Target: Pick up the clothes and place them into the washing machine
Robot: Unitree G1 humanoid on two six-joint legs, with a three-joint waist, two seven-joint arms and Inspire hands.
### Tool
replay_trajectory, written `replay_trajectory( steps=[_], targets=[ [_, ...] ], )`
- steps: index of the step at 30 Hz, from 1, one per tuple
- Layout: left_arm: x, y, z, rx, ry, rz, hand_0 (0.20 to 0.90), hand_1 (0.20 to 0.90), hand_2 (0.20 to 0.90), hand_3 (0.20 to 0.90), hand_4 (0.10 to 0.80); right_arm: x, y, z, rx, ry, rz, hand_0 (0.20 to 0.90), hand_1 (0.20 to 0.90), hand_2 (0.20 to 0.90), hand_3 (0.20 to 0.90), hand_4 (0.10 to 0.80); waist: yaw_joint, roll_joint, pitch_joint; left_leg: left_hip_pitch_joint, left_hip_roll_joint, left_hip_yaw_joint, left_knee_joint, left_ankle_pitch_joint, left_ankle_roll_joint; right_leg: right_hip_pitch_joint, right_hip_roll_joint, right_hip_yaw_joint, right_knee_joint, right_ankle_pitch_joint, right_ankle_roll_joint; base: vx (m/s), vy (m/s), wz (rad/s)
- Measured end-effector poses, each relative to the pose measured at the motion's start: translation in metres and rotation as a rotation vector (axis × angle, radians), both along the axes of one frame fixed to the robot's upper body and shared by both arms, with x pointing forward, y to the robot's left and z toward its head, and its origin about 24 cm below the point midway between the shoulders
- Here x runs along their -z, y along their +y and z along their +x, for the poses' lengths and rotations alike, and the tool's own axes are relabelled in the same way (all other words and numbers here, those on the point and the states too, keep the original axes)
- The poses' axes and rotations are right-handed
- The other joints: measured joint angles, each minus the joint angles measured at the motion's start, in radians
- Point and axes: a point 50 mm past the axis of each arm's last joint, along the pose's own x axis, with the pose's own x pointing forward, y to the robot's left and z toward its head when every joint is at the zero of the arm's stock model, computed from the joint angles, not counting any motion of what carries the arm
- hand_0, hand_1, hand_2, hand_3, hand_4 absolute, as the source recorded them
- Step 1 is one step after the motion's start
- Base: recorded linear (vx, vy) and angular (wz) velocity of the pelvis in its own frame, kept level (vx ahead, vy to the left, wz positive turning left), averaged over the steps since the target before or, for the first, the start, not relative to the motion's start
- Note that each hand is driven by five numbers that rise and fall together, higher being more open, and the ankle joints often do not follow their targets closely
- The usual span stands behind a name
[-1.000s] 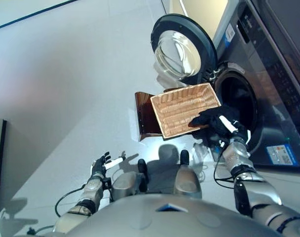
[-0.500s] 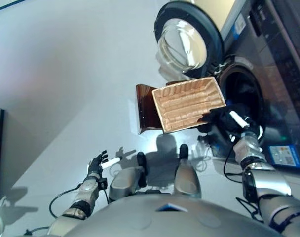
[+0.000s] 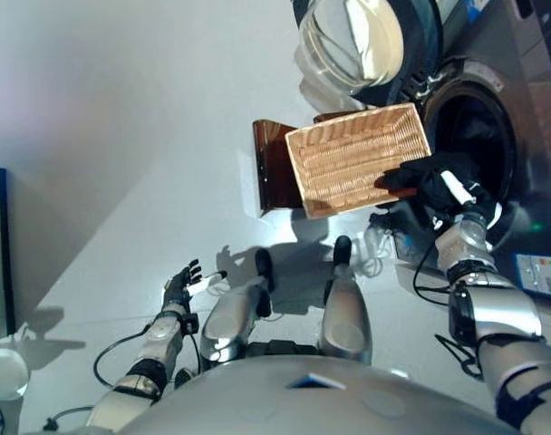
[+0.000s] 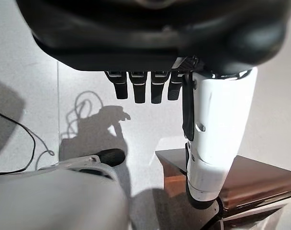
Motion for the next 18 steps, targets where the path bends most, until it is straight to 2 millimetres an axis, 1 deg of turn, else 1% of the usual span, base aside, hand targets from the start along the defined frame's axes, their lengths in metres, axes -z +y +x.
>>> replay_trajectory(
  steps=[2,3,4,5,8,9,10,11,13,14,15,16,17,18],
  targets=[
    [-0.002,-0.002,0.003,0.006,-0.018,-0.006,0.900,0.900,0.900,0.900,0.800,-0.008,0.001,0.008,0.002,-0.030,-0.006,0.200,0.200,0.200,0.200,0.300,-0.001,0.004,0.009,-0.019,0.001,0.002,0.007,-0.001,0.001,-0.023,0.002,0.010,0.014,-0.015,0.007,-0.033,0.009,-0.06],
    [-0.004,-0.002,0.006,0.007,-0.030,-0.009,0.900,0.900,0.900,0.900,0.800,-0.012,0.002,0.012,0.001,-0.048,-0.009,0.200,0.200,0.200,0.200,0.300,-0.001,0.005,0.011,-0.037,0.004,0.002,0.011,-0.001,0.001,-0.045,0.008,0.014,0.048,-0.030,0.004,0.000,0.000,0.00],
    [-0.005,-0.003,0.009,0.008,-0.038,-0.014,0.900,0.900,0.900,0.900,0.800,-0.014,0.002,0.013,0.003,-0.058,-0.012,0.200,0.200,0.200,0.200,0.300,-0.001,0.005,0.013,-0.048,0.005,0.001,0.017,-0.001,0.001,-0.053,0.013,0.016,0.078,-0.039,-0.005,-0.014,0.012,0.05],
    [-0.005,-0.003,0.010,0.013,-0.041,-0.016,0.900,0.900,0.900,0.900,0.800,-0.015,0.002,0.014,0.005,-0.064,-0.013,0.200,0.200,0.200,0.200,0.300,-0.001,0.006,0.017,-0.052,0.005,0.000,0.019,-0.001,0.000,-0.055,0.014,0.017,0.080,-0.041,-0.005,-0.015,0.016,0.08],
    [-0.005,-0.005,0.010,0.023,-0.041,-0.024,0.900,0.900,0.900,0.900,0.800,-0.030,0.001,0.024,0.020,-0.128,0.001,0.200,0.200,0.200,0.200,0.300,0.000,0.020,0.030,-0.068,0.005,0.002,0.024,-0.001,0.001,-0.072,0.015,0.022,0.082,-0.053,0.005,-0.015,0.011,-0.04],
    [-0.005,-0.005,0.011,0.024,-0.044,-0.024,0.900,0.900,0.900,0.900,0.800,-0.036,0.000,0.028,0.032,-0.157,0.012,0.200,0.200,0.200,0.200,0.300,0.002,0.029,0.034,-0.077,0.008,0.002,0.021,-0.001,0.001,-0.087,0.023,0.021,0.145,-0.073,-0.018,-0.035,0.019,-0.02],
    [-0.006,-0.004,0.011,0.024,-0.046,-0.022,0.900,0.900,0.900,0.900,0.800,-0.041,0.000,0.031,0.043,-0.174,0.021,0.200,0.200,0.200,0.200,0.300,0.003,0.031,0.035,-0.083,0.007,0.002,0.021,0.000,-0.001,-0.092,0.025,0.026,0.167,-0.095,-0.019,-0.030,0.019,0.03],
    [-0.006,-0.004,0.011,0.024,-0.045,-0.022,0.900,0.900,0.900,0.900,0.800,-0.045,-0.001,0.035,0.054,-0.191,0.033,0.200,0.200,0.200,0.200,0.300,0.004,0.033,0.036,-0.092,0.006,0.002,0.018,0.001,-0.002,-0.103,0.024,0.030,0.167,-0.102,-0.015,-0.031,0.021,0.05],
    [-0.006,-0.005,0.013,0.025,-0.048,-0.026,0.900,0.900,0.900,0.900,0.800,-0.057,-0.004,0.040,0.068,-0.233,0.045,0.200,0.200,0.200,0.200,0.300,0.006,0.048,0.042,-0.103,0.008,0.001,0.012,0.000,-0.003,-0.105,0.030,0.030,0.144,-0.103,-0.014,-0.010,0.010,-0.02],
    [-0.007,-0.007,0.015,0.027,-0.055,-0.030,0.900,0.900,0.900,0.900,0.800,-0.066,-0.008,0.043,0.081,-0.261,0.044,0.200,0.200,0.200,0.200,0.300,0.020,0.061,0.048,-0.110,0.010,0.001,0.001,0.001,-0.004,-0.113,0.041,0.029,0.158,-0.110,-0.017,-0.012,0.012,-0.07],
    [-0.008,-0.006,0.017,0.028,-0.065,-0.027,0.900,0.900,0.900,0.900,0.800,-0.070,-0.013,0.042,0.101,-0.275,0.048,0.200,0.200,0.200,0.200,0.300,0.037,0.066,0.048,-0.121,0.011,0.001,0.003,0.007,-0.013,-0.133,0.048,0.029,0.236,-0.124,-0.038,-0.012,0.011,0.05],
    [-0.009,-0.005,0.018,0.028,-0.072,-0.024,0.900,0.900,0.900,0.900,0.800,-0.073,-0.016,0.042,0.124,-0.289,0.061,0.200,0.200,0.200,0.200,0.300,0.039,0.063,0.046,-0.134,0.007,0.000,0.003,0.009,-0.029,-0.138,0.047,0.034,0.270,-0.154,-0.038,-0.004,-0.010,0.22],
    [-0.010,-0.005,0.022,0.033,-0.076,-0.024,0.900,0.900,0.900,0.900,0.800,-0.084,-0.020,0.046,0.137,-0.322,0.072,0.200,0.200,0.200,0.200,0.300,0.027,0.053,0.054,-0.169,-0.015,0.000,0.096,-0.010,-0.066,-0.156,0.019,0.033,0.249,-0.161,-0.036,-0.004,-0.012,0.21],
    [-0.010,-0.007,0.022,0.038,-0.074,-0.028,0.900,0.900,0.900,0.900,0.800,-0.090,-0.022,0.047,0.131,-0.338,0.068,0.200,0.200,0.200,0.200,0.300,0.028,0.053,0.057,-0.183,-0.016,0.000,0.169,-0.029,-0.059,-0.159,0.011,0.037,0.238,-0.161,-0.035,-0.004,-0.013,-0.12]
  ],
)
